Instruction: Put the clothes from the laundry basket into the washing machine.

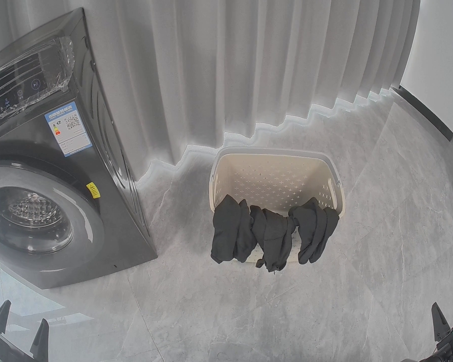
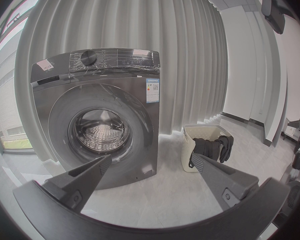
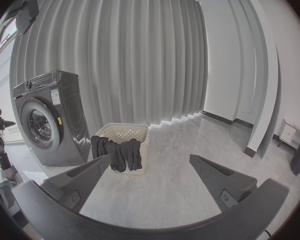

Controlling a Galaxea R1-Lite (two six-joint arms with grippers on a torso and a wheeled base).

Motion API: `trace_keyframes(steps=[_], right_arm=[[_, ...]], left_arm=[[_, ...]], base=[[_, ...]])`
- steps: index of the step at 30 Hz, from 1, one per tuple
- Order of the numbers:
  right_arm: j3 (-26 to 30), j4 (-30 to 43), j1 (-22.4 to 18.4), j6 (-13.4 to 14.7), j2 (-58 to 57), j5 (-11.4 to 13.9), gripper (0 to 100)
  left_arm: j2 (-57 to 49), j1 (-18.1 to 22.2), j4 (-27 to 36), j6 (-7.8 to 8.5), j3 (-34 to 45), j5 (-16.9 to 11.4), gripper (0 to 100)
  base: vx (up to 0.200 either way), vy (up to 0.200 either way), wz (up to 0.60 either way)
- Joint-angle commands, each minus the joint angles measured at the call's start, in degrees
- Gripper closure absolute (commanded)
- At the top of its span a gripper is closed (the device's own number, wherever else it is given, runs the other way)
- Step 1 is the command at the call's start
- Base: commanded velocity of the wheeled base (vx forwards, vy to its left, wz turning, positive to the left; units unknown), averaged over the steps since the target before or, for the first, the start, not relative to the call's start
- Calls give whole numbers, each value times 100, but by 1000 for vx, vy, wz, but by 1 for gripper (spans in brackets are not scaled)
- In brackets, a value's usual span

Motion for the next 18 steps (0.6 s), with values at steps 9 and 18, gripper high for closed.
trace_keyframes(steps=[9,18], right_arm=[[75,-2,9,-2,-59,2,0],[75,-2,9,-2,-59,2,0]], left_arm=[[-75,2,-1,18,101,10,0],[-75,2,-1,9,101,10,0]], base=[[0,0,0],[0,-133,0]])
